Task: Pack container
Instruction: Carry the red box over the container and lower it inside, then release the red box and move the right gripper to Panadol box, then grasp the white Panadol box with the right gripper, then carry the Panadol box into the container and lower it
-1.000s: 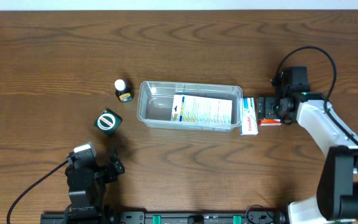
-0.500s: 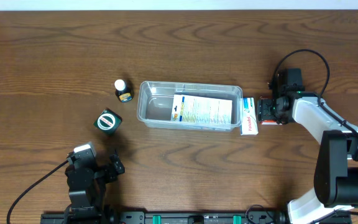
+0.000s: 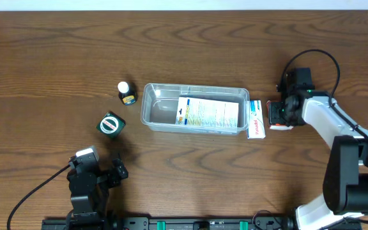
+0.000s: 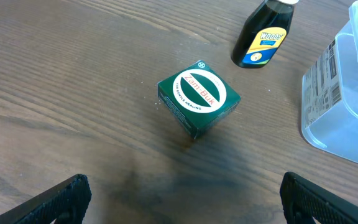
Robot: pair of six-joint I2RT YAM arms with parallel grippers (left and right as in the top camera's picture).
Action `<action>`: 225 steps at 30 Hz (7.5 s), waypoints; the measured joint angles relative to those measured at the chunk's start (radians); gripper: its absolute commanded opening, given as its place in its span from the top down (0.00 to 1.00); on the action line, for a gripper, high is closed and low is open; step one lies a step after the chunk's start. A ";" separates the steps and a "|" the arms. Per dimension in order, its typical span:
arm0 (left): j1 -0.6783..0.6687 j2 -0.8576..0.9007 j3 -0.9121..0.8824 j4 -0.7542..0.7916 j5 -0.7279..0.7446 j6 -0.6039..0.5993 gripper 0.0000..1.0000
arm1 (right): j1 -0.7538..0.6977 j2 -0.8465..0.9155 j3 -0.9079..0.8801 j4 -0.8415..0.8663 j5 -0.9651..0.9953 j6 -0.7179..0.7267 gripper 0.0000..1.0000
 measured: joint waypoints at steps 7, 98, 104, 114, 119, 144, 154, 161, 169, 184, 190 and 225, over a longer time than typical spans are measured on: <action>0.000 0.000 0.000 0.000 0.000 0.000 0.02 | 0.098 -0.137 0.143 -0.078 -0.002 -0.009 0.50; 0.000 0.000 0.000 0.000 0.000 0.000 0.02 | 0.168 -0.148 0.193 -0.158 -0.004 0.215 0.34; 0.000 0.000 0.000 0.000 0.000 0.000 0.02 | 0.167 -0.095 0.187 -0.177 -0.008 0.271 0.32; 0.000 0.000 0.000 0.000 0.000 0.000 0.02 | 0.164 0.014 0.108 -0.166 -0.031 0.312 0.24; 0.000 0.000 0.000 0.000 0.000 0.000 0.02 | 0.143 0.014 0.037 -0.105 -0.042 0.315 0.24; 0.000 0.000 0.000 0.000 0.000 0.000 0.02 | -0.006 0.013 0.010 -0.008 -0.069 0.112 0.04; 0.000 0.000 0.000 0.000 0.000 0.000 0.02 | -0.008 -0.087 0.010 0.014 -0.067 0.080 0.18; 0.000 0.000 0.000 0.000 0.000 0.000 0.02 | 0.007 -0.159 0.012 0.013 -0.081 0.080 0.17; 0.000 0.000 0.000 0.000 0.000 0.000 0.02 | 0.030 -0.059 0.012 0.036 -0.083 0.088 0.13; 0.000 0.000 0.000 0.000 0.000 0.000 0.02 | 0.031 0.020 0.012 0.081 -0.101 0.088 0.14; 0.000 0.000 0.000 0.000 0.000 0.000 0.02 | 0.031 0.042 0.012 0.081 -0.105 0.089 0.23; 0.000 0.000 0.000 0.000 0.000 0.000 0.02 | 0.269 -0.208 0.293 -0.127 -0.085 -0.157 0.70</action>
